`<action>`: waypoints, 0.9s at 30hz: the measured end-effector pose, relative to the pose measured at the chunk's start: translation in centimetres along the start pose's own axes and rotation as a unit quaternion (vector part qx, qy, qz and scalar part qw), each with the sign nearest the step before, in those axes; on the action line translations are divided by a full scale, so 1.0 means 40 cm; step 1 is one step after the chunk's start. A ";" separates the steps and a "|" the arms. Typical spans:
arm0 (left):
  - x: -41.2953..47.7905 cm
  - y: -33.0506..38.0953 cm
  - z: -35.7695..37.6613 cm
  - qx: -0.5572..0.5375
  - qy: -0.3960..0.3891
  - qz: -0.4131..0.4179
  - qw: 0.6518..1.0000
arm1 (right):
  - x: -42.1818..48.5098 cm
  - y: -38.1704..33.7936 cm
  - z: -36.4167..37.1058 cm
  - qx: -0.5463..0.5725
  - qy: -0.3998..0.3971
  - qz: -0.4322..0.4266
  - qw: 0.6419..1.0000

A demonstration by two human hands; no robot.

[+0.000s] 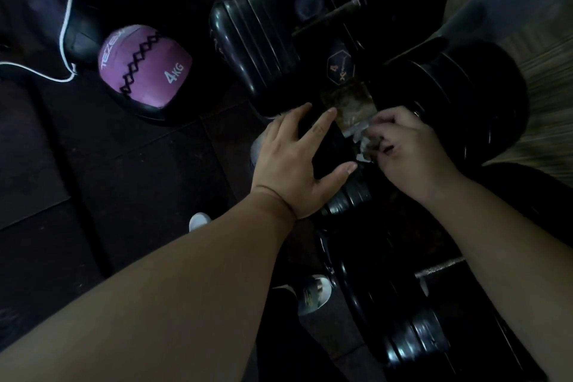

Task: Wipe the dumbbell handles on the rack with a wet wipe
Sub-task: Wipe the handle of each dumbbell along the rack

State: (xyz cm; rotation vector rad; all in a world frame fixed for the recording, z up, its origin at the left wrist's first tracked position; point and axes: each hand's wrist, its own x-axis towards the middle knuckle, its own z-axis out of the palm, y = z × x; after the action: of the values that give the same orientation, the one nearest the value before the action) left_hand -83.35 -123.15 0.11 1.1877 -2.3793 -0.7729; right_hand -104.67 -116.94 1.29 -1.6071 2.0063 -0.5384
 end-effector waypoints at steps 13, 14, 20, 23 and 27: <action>0.000 0.003 -0.003 0.000 -0.004 -0.008 1.000 | -0.025 0.014 0.022 -0.065 0.047 0.017 0.997; 0.000 0.003 -0.003 0.000 -0.007 -0.008 1.000 | -0.035 0.007 0.037 -0.057 0.040 0.008 0.998; -0.001 0.007 -0.004 -0.002 -0.011 -0.014 1.000 | -0.038 0.009 0.042 -0.029 0.087 -0.020 0.996; -0.001 0.008 -0.004 -0.006 -0.012 -0.014 1.000 | -0.035 0.019 0.041 -0.026 0.157 0.014 0.987; -0.001 0.006 -0.002 -0.006 -0.004 -0.006 1.000 | -0.049 -0.007 0.073 0.005 0.080 0.013 0.997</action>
State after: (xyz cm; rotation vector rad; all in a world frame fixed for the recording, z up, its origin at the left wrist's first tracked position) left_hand -83.44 -123.02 0.34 1.1963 -2.3720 -0.7965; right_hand -102.34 -115.08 -0.56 -1.5740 2.1330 -0.6849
